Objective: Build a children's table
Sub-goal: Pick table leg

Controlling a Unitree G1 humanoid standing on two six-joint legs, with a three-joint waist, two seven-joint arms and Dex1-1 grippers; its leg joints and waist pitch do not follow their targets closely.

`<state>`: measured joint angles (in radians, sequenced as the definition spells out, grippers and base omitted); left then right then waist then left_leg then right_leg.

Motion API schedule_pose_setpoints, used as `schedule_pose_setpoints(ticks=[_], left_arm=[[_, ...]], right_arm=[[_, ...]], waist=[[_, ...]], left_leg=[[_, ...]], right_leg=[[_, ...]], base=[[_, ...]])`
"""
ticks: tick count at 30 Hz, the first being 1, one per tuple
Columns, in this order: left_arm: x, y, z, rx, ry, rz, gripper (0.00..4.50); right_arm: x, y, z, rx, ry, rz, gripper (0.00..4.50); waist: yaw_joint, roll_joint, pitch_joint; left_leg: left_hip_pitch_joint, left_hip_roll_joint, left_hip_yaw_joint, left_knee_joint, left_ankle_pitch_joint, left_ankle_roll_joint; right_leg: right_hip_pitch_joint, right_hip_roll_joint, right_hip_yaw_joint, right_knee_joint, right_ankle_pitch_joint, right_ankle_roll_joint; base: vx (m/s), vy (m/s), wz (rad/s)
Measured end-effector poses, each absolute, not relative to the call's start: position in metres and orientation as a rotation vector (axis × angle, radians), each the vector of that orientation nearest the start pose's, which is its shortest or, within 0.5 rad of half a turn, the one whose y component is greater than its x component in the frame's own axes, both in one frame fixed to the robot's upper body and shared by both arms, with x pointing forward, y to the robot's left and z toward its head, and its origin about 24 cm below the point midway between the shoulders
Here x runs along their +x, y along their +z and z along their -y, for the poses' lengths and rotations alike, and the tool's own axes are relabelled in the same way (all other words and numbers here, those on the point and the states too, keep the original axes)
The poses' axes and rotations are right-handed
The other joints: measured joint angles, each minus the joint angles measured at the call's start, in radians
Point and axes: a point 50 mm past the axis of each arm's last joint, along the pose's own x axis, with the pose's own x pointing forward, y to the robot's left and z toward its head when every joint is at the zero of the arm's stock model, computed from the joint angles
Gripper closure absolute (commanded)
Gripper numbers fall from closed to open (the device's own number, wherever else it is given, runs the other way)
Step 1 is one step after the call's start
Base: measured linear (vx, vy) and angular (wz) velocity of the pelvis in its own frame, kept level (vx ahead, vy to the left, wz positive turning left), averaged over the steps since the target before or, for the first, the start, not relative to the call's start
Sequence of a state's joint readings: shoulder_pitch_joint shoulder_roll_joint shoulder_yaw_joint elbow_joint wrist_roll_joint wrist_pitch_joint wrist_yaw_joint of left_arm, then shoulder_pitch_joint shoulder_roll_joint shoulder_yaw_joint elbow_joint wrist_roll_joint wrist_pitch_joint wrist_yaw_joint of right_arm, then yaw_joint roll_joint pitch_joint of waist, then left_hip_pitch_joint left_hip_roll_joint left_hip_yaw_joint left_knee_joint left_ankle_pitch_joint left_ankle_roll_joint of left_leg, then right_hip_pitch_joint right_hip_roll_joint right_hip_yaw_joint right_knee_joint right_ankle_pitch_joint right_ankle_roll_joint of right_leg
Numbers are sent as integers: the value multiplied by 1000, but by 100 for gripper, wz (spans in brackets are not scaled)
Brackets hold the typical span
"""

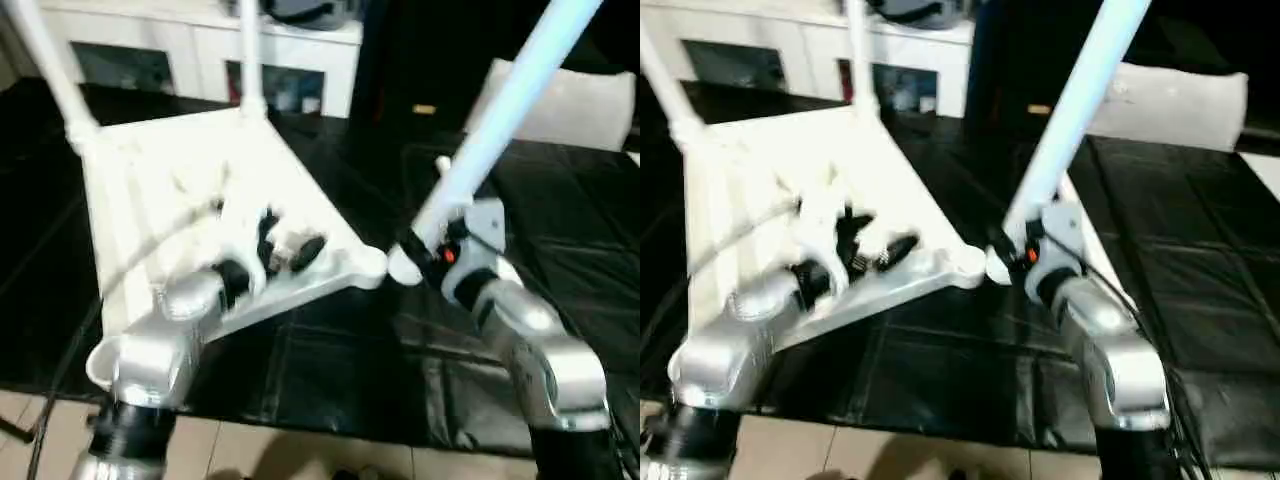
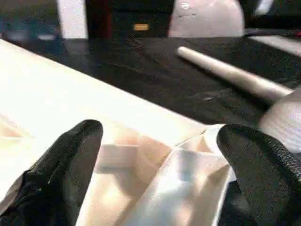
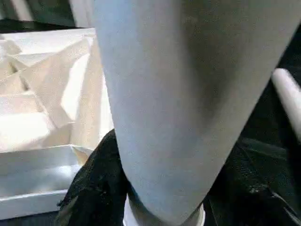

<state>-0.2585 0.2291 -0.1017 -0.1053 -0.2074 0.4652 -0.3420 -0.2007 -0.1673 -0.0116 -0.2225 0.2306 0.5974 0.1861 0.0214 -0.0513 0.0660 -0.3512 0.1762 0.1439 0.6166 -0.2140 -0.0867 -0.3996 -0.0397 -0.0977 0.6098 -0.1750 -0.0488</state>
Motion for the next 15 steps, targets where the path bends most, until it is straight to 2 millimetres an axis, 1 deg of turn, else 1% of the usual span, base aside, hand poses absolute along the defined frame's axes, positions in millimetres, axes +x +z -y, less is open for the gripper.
schedule_pose_setpoints(ticks=[2, 3, 4, 7, 8, 10, 15], left_arm=[[285, 85, -131, 56, -487, -136, 0], [283, 81, -132, 55, -473, -143, 0], [282, 79, -132, 53, -465, -147, 0], [281, 78, -127, 32, -481, -150, 0], [281, 79, -124, 35, -515, -150, 0], [281, 80, -118, 42, -574, -147, 0], [283, 80, -114, 52, -594, -145, 0]], right_arm=[[279, 90, 146, 64, 252, -167, 262], [279, 90, 145, 67, 236, -165, 262], [279, 89, 145, 60, 226, -166, 262], [276, 88, 147, 60, 208, -171, 262], [274, 88, 147, 64, 212, -170, 262], [273, 88, 146, 63, 221, -166, 262], [272, 91, 140, 70, 265, -157, 262]], waist=[[-6, 1, 0], [-13, 1, 0], [-15, 0, -1], [-17, 10, -4], [-19, 13, -5], [-21, 17, -6], [-27, 17, -6]], left_leg=[[0, 0, 0, 0, 0, 0], [0, 0, 0, 0, 0, 0], [0, 0, -1, 0, 1, 1], [-4, -1, -3, 0, 0, 5], [-5, -3, -2, 0, -1, 8], [-6, -4, 0, 1, -2, 10], [-9, -3, 0, 0, -3, 11]], right_leg=[[0, 0, 0, -1, 0, 1], [0, 0, 0, -3, 0, 1], [0, 0, -1, -5, 1, 2], [2, 0, -2, -17, 5, 9], [2, -2, 0, -18, 7, 11], [2, -3, 2, -18, 9, 11], [1, -2, 2, -16, 9, 11]], base=[[0, 0, 0], [0, 0, 0], [0, 0, 0], [0, 0, 0], [0, 0, 0], [0, 0, 0], [0, 0, 0]])
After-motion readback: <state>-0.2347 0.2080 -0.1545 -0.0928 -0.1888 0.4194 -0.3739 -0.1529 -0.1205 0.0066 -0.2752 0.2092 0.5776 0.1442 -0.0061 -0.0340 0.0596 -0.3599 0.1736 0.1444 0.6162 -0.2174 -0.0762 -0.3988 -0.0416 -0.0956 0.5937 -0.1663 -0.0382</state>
